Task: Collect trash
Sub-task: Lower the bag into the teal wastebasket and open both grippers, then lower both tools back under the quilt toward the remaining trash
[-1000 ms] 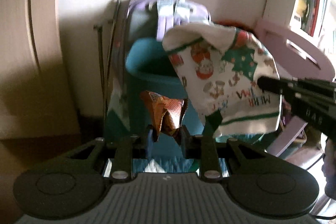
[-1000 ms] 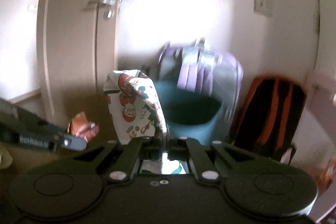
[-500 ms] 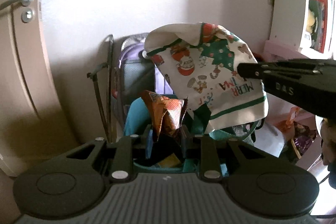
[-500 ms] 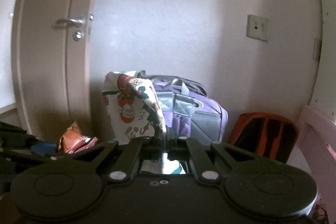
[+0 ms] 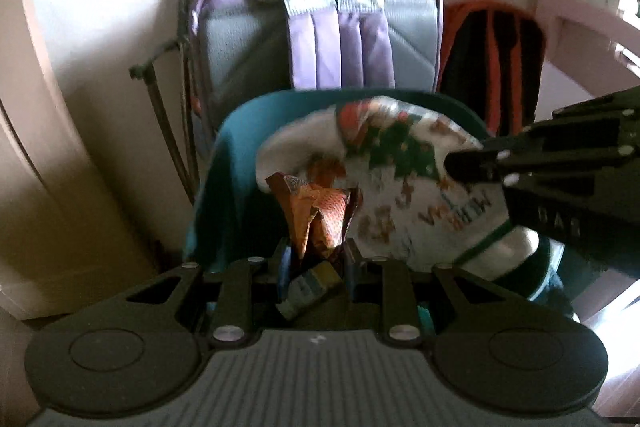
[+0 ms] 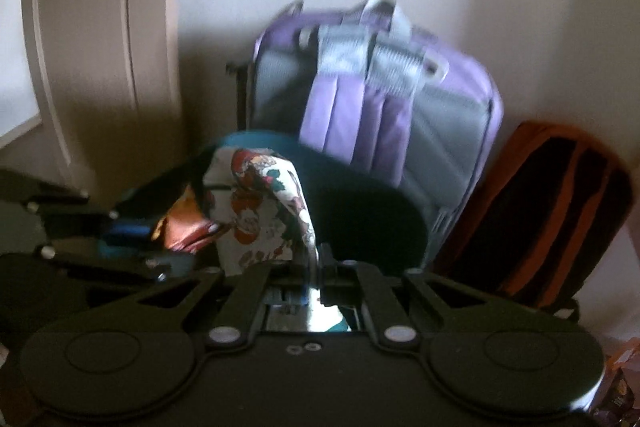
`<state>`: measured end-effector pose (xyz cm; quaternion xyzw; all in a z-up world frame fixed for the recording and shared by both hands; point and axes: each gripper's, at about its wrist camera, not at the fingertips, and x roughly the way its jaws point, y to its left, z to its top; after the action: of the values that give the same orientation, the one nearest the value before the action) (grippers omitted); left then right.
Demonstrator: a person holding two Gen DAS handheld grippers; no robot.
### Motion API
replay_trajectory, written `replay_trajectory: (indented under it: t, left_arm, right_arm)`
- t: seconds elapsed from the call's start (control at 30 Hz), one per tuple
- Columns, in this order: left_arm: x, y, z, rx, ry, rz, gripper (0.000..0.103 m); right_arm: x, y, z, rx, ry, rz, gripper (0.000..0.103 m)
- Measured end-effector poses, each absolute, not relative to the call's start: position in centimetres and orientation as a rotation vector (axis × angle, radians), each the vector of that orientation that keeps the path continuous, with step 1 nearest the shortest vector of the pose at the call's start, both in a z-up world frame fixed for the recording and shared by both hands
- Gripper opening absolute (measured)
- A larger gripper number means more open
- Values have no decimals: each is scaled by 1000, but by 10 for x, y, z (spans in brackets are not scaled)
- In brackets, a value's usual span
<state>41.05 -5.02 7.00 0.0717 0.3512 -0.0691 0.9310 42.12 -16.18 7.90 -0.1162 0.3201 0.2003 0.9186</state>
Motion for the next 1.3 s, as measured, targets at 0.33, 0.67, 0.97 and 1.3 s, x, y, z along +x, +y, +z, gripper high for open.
replay_trajectory:
  t: [0.33, 0.67, 0.97, 1.3]
  left_arm:
    - [423, -59, 60, 159, 798, -188, 27]
    - [398, -57, 74, 113, 782, -180, 50]
    - [355, -56, 99, 101, 730, -180, 59]
    - [289, -47, 109, 85, 712, -185, 59]
  right_arm:
    - [416, -159, 62, -272, 714, 440, 24]
    - [389, -174, 78, -253, 684, 434, 40]
    - [341, -190, 107, -196, 616, 473, 49]
    - [281, -192, 121, -157, 558, 525, 53]
